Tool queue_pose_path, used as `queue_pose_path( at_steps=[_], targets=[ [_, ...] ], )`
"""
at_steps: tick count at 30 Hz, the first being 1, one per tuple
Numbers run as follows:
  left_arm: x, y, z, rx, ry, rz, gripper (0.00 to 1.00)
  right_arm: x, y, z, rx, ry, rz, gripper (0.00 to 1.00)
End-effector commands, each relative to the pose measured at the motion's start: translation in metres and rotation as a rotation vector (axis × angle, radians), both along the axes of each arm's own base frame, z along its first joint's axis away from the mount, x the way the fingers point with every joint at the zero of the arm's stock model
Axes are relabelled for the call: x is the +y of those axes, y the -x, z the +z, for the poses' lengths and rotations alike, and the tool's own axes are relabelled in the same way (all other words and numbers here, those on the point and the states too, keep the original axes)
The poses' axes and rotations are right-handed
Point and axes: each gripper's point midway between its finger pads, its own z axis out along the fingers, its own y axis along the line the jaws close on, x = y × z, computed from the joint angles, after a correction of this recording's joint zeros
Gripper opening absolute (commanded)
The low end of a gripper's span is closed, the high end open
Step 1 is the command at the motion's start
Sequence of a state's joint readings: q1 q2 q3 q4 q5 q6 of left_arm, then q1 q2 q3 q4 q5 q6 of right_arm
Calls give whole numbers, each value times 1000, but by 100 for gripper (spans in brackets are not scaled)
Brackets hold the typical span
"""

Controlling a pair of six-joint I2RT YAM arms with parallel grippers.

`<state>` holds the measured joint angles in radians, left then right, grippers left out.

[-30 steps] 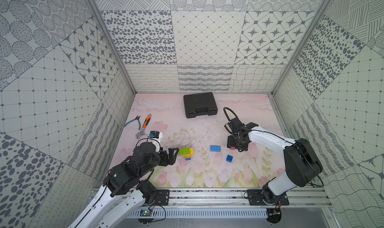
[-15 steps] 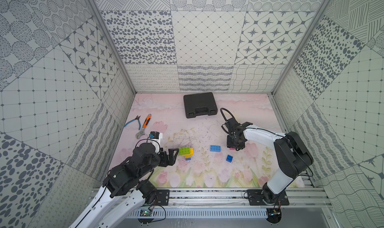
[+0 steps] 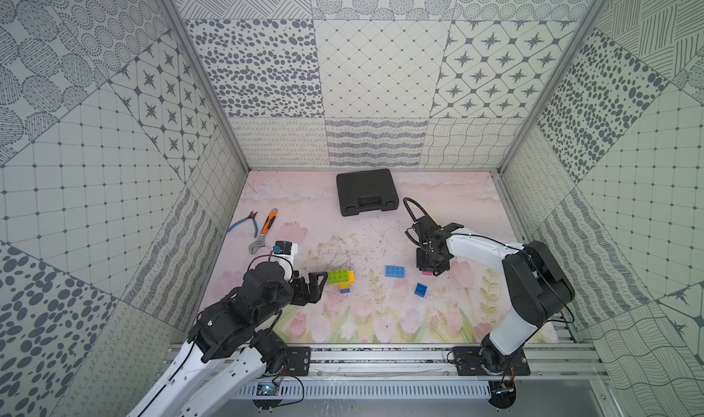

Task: Assemble a spoon with lego
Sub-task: Pick up the lego brick from the center of the board.

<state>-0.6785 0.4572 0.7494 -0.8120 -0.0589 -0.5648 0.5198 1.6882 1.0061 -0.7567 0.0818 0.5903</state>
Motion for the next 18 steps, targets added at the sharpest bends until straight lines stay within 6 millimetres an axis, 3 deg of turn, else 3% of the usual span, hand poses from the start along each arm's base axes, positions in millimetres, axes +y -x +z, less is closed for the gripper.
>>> queue_pose_path(
  at_steps=[1,7,9,13,18],
  targets=[
    [-2,-2,4,-27,1,-11,98,9,-2,17,-22,-44,65,26],
    [-4,-6,4,-42,11,-5,98,42,-27,89,-193,-120,349,13],
    [-6,-10,4,-41,23,5,98,57,-31,114,-244,-163,458,13],
    [-4,-21,4,-14,9,68,98,91,-24,148,-276,-202,702,18],
    [-4,-28,7,42,3,123,98,141,-10,173,-322,-253,972,18]
  ],
)
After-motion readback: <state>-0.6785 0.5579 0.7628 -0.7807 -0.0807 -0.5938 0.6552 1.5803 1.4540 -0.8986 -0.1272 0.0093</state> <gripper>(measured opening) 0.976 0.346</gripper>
